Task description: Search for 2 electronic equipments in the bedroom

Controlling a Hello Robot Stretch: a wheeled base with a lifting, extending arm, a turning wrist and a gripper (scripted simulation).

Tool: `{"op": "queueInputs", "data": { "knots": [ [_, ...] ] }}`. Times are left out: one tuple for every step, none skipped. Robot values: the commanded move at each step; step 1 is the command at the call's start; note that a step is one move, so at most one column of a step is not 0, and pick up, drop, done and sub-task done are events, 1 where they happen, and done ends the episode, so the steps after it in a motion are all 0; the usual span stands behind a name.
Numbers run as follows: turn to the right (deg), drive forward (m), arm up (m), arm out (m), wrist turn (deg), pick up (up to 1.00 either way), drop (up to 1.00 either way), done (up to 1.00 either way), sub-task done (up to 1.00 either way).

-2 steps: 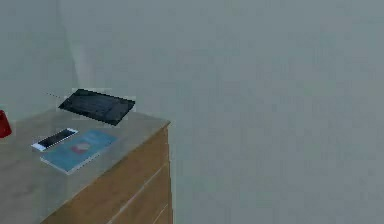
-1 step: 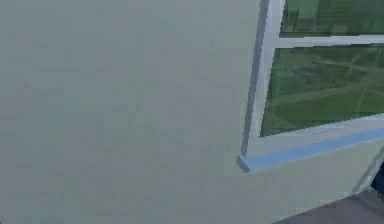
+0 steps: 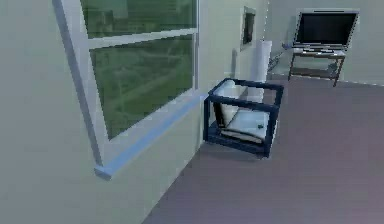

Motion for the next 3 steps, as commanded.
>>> {"op": "queueInputs", "data": {
  "knots": [
    [42.0,0.00,0.00,0.00,0.0,0.00,0.00,0.00,0.00],
    [0.0,1.00,0.00,0.00,0.0,0.00,0.00,0.00,0.00],
    [0.0,0.75,0.00,0.00,0.0,0.00,0.00,0.00,0.00]
  ]
}}
